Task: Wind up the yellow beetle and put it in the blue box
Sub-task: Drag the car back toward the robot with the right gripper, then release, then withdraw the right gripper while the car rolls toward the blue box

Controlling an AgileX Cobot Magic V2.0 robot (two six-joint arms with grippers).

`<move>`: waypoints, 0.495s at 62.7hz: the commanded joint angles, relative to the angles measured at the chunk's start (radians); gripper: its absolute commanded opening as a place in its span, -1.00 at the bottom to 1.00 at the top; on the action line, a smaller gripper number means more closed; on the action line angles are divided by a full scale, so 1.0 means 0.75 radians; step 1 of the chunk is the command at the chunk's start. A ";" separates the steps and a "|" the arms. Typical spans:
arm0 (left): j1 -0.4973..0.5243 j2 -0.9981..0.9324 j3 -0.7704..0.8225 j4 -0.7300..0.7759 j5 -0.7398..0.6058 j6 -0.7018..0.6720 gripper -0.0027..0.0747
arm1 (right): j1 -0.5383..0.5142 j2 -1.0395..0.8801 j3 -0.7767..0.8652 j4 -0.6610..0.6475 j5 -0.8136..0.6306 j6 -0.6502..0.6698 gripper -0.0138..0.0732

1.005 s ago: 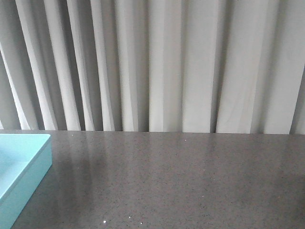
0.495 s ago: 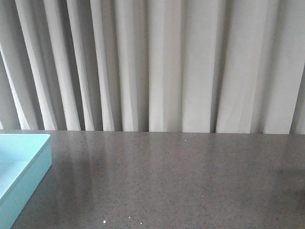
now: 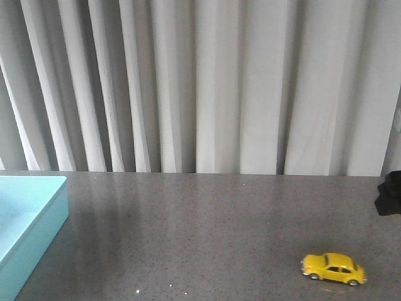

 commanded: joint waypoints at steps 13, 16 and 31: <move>0.000 0.010 -0.046 0.000 -0.088 -0.007 0.33 | 0.139 -0.449 0.423 -0.097 -0.284 0.179 0.53; 0.000 0.010 -0.046 0.000 -0.088 -0.007 0.33 | 0.139 -0.511 0.501 -0.098 -0.327 0.196 0.53; 0.000 0.010 -0.046 0.000 -0.088 -0.007 0.33 | 0.139 -0.728 0.773 -0.099 -0.470 0.246 0.53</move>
